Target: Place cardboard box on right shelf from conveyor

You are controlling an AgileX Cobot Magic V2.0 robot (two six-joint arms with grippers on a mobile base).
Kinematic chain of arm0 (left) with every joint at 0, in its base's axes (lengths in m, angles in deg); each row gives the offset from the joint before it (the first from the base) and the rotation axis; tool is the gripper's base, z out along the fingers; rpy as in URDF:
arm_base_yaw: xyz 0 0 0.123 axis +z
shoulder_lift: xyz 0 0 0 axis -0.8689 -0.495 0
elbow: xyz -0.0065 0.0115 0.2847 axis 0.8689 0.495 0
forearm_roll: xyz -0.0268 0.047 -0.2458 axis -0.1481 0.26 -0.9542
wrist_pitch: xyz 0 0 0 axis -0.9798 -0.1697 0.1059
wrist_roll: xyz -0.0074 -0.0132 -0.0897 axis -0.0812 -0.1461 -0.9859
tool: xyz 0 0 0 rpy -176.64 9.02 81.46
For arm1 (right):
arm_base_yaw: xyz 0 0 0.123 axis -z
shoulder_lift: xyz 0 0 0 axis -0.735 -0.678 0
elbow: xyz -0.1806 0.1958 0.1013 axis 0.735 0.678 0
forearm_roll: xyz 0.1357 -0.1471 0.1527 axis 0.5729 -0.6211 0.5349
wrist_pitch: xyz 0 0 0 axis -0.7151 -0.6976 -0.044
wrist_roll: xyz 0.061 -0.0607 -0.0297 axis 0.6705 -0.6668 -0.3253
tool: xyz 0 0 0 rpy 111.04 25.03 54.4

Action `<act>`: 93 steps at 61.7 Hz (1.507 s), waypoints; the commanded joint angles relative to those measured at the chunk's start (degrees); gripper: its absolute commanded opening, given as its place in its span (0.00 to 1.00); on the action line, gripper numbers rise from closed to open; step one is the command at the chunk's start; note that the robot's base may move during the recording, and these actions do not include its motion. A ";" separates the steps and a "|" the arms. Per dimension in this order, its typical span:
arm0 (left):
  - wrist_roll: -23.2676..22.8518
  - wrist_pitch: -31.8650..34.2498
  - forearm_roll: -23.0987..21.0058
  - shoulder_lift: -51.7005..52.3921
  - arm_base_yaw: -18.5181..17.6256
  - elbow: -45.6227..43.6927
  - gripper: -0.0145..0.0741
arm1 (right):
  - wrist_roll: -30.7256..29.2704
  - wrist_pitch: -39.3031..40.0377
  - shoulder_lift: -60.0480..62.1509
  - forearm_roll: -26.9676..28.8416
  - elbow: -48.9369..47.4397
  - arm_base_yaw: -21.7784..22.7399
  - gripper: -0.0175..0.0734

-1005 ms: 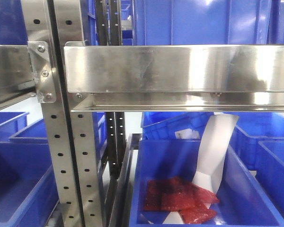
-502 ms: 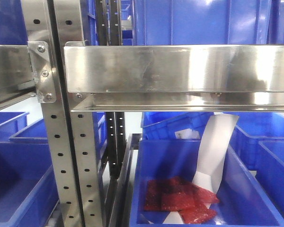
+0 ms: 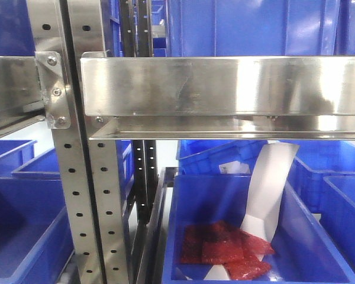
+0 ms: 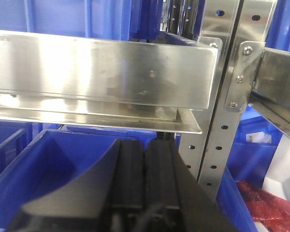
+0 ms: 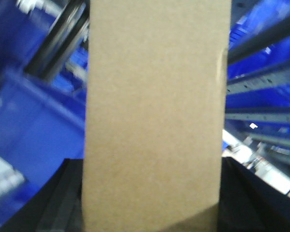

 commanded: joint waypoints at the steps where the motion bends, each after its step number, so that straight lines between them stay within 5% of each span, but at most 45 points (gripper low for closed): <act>1: -0.06 4.48 -0.15 0.38 -0.19 -0.16 0.03 | -0.62 5.30 -2.77 -8.07 -1.94 0.11 0.54; 22: -0.06 4.48 -0.15 0.38 -0.19 -0.16 0.03 | -0.62 -4.92 -20.15 -23.67 -9.22 -0.04 0.54; 35: -0.06 4.48 -0.15 0.38 -0.19 -0.16 0.03 | -0.56 -2.72 -33.67 -37.77 -17.84 -1.73 0.54; 59: -0.06 4.48 -0.15 0.38 -0.19 -0.16 0.03 | -0.56 2.91 -49.60 -39.07 -25.30 -2.18 0.54; 93: -0.06 4.48 -0.15 0.38 -0.19 -0.16 0.03 | -0.56 3.43 -54.04 -39.13 -26.09 -2.18 0.54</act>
